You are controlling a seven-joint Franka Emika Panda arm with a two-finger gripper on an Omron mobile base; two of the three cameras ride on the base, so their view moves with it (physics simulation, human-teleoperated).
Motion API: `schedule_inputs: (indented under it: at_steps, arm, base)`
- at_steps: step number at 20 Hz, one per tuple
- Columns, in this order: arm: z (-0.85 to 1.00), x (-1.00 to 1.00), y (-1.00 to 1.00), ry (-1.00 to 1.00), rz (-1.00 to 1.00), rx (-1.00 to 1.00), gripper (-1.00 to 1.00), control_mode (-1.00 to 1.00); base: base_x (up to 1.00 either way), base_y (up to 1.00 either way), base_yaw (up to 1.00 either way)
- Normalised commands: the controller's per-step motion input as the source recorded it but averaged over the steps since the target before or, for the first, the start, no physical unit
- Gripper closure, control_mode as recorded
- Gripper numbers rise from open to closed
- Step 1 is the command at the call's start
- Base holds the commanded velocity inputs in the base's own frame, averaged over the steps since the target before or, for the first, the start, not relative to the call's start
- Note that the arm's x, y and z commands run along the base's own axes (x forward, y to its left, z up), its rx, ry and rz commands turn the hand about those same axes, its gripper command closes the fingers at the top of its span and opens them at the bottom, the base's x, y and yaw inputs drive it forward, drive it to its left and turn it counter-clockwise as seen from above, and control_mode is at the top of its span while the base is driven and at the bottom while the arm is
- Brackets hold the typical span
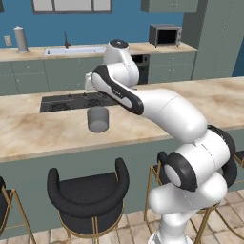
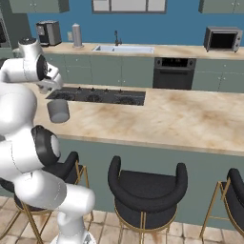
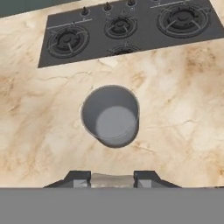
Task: There are four ice cubes in the ice bowl. Place two ice cubes in each glass of water.
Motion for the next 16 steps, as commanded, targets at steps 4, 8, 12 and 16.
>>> schedule_inputs:
  at_steps: [4, 8, 12, 16]
  arm:
    - [0.0, 0.0, -0.29, 0.11, 0.0, 0.01, 1.0, -1.0]
    - [0.0, 0.05, -0.01, 0.0, 0.0, 0.0, 1.0, -1.0]
    - [-0.07, 0.34, -0.24, 0.04, 0.0, 0.1, 1.0, -1.0]
    - [-0.09, 0.03, -0.26, 0.04, 0.0, 0.14, 1.0, -1.0]
  base:
    - [0.0, 0.0, 0.0]
    - [0.0, 0.0, 0.0]
    - [0.0, 0.0, 0.0]
    - [0.0, 0.0, 0.0]
